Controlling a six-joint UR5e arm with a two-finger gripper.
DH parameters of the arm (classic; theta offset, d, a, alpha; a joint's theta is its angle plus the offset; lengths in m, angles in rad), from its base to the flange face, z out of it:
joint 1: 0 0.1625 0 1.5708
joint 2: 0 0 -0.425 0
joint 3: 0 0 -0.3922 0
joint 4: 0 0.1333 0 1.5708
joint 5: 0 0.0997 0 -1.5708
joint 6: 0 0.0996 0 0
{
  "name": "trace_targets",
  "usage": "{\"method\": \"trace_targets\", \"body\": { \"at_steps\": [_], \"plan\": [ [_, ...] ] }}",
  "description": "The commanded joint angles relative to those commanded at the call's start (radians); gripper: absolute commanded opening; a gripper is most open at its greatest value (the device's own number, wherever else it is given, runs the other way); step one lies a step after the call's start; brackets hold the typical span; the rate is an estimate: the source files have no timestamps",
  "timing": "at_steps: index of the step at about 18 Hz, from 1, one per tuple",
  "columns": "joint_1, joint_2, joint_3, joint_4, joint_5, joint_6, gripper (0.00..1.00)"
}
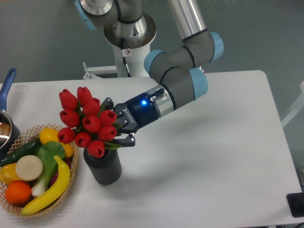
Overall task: Insert the flowers into the vase
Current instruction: 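Lower the tulip stems down into the black vase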
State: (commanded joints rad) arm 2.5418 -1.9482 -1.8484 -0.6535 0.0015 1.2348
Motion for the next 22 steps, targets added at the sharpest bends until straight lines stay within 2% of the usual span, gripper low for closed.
{"method": "trace_targets", "body": {
  "at_steps": [22],
  "plan": [
    [0.002, -0.087, -0.005, -0.003, 0.008, 0.064, 0.36]
  ]
}}
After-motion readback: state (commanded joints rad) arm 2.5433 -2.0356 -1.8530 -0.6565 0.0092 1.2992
